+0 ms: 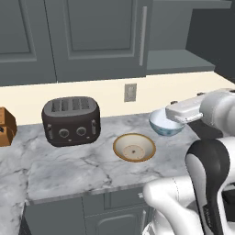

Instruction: Open the cabinet. Pick the bowls from the counter and place them in the cabinet. Then close the cabinet.

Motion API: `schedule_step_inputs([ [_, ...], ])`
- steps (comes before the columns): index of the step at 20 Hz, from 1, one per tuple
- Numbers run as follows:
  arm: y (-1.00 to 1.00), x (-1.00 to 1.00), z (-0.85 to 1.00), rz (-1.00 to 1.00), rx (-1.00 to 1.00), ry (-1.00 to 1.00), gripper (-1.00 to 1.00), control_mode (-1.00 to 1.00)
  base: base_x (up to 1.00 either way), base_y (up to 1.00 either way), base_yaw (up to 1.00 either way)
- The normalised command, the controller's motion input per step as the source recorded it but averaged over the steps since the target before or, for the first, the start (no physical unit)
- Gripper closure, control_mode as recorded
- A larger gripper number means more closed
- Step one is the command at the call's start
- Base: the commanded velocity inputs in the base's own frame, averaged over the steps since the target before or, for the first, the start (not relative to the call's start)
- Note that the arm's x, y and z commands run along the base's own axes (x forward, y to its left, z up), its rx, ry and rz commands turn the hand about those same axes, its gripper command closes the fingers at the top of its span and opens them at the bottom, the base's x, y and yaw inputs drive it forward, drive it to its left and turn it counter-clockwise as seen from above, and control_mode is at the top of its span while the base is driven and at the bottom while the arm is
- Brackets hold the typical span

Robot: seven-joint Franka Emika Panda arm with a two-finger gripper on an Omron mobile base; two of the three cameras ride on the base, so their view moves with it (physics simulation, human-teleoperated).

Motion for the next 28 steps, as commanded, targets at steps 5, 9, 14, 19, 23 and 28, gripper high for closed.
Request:
schedule_step_inputs([
  [5,0.18,0.00,0.67,0.05,0.00,-0.40,-1.00,-1.00,0.00,0.00,0.00],
  [9,0.06,0.00,0.46,-0.01,0.00,-0.37,-1.00,-1.00,0.00,0.00,0.00],
  [14,-0.09,0.00,0.33,-0.10,0.06,-0.07,-1.00,-1.00,0.00,0.00,0.00],
  [19,-0.27,0.10,0.24,-0.06,0.13,0.09,-1.00,-1.00,0.00,0.00,0.00],
  [23,-0.11,0.36,0.08,0.00,0.13,0.16,-1.00,-1.00,0.00,0.00,0.00],
  [28,0.01,0.29,-0.03,0.02,0.09,0.04,-1.00,-1.00,0.00,0.00,0.00],
])
